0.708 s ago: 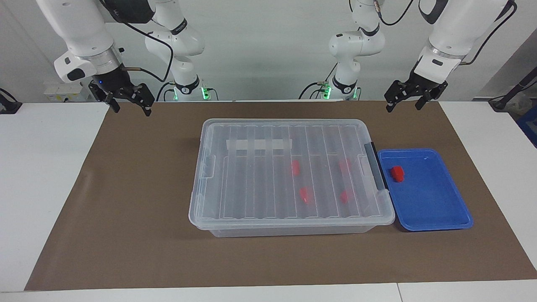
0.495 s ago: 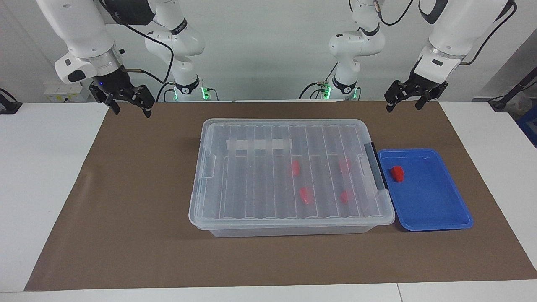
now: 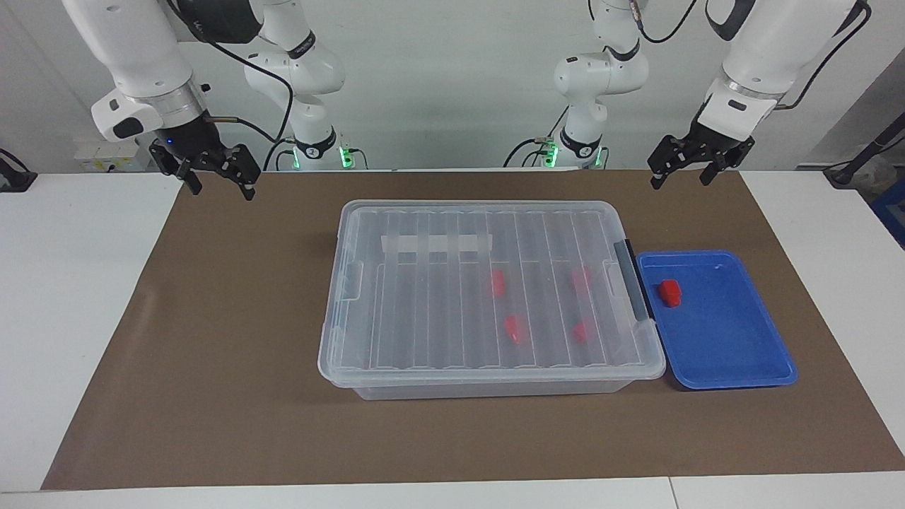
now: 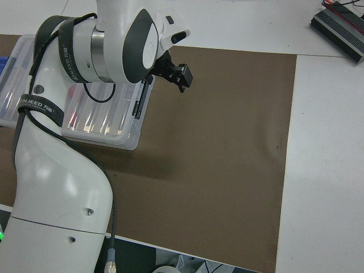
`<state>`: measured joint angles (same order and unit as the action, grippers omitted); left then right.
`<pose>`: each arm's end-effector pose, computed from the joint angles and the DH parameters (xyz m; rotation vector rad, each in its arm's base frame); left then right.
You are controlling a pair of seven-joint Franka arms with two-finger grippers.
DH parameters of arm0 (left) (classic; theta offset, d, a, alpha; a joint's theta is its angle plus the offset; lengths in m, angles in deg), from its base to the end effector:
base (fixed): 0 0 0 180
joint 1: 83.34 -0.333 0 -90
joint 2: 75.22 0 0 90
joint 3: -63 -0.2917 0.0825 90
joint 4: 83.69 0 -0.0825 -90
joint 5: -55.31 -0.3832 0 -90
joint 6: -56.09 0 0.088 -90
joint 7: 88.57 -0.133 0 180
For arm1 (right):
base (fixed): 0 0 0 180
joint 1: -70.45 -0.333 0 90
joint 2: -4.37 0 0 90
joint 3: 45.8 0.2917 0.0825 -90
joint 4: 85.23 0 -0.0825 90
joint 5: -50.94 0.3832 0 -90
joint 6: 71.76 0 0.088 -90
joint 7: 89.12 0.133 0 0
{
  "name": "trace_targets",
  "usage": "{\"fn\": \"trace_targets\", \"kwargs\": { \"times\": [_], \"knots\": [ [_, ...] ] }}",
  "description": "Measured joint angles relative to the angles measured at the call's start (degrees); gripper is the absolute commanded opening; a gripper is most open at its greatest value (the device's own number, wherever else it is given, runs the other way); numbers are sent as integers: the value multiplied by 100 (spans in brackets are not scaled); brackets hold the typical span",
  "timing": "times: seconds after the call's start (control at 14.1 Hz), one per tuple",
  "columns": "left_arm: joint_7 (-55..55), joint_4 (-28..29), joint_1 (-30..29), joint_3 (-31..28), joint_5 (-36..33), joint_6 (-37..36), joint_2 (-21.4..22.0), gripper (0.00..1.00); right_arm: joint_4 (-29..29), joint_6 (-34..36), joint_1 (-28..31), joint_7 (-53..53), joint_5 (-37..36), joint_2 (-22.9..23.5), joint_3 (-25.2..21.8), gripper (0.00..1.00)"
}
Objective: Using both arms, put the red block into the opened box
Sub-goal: 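Move the right gripper toward the edge of the clear lid nearest it, then grasp the lid edge with the right gripper while the left gripper grasps the red block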
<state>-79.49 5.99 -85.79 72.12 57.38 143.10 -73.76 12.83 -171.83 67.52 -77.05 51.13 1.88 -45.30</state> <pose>0.5364 -0.0687 0.5861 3.1119 0.0633 -0.0399 0.5563 0.0338 0.5472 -3.1168 0.2361 -0.1211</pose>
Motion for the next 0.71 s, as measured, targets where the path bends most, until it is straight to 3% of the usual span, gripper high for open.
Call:
{"fn": "trace_targets", "kwargs": {
  "times": [0.21,0.42,0.71],
  "knots": [
    [5,0,-37,-31,0,0,1,100,504,-764,-346,130,4,27,11,100],
    [-19,44,-442,-90,0,13,8,100,985,-1242,-631,264,4,34,19,100],
    [-34,723,-541,-70,0,549,247,100,1398,-1636,-946,634,18,31,23,99]
  ]
}}
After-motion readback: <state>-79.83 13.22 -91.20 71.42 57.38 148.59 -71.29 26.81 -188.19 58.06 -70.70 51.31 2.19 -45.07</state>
